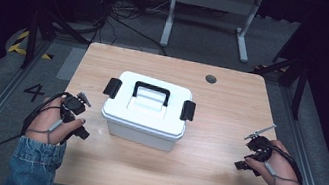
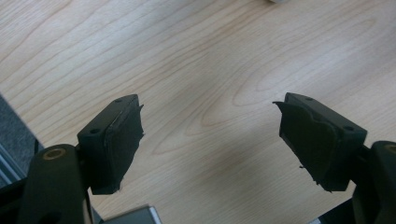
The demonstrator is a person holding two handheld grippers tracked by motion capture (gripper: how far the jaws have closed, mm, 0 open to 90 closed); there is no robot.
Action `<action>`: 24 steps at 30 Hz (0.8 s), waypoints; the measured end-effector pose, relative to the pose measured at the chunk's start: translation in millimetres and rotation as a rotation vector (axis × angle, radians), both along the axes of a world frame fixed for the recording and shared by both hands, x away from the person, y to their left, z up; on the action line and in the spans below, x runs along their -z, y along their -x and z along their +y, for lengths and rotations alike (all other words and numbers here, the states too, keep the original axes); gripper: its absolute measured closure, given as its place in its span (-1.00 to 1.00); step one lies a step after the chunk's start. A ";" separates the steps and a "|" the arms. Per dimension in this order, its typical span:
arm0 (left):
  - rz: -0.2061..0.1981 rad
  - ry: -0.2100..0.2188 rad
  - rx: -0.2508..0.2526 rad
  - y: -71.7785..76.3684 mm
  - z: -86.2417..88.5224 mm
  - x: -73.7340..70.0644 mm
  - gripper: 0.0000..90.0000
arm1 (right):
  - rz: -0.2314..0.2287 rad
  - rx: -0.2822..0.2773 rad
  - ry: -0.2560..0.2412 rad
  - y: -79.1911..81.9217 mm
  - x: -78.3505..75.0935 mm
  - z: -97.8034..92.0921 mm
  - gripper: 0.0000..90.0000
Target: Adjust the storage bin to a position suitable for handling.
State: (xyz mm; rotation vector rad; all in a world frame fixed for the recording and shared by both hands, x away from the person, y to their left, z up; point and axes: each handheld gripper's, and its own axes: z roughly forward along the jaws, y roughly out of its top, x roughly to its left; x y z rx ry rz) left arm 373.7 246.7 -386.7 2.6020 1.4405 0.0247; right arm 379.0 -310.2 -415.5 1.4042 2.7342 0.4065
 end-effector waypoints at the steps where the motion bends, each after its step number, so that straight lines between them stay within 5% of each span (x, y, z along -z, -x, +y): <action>1: -0.005 -0.003 0.007 -0.6 -0.2 -0.1 -0.51 | -0.003 0.001 -0.001 -0.1 -0.2 -0.2 0.08; 24: -0.001 -0.001 0.018 -1.5 -3.3 -0.9 -0.51 | -0.020 -0.012 -0.020 0.9 0.8 1.6 0.05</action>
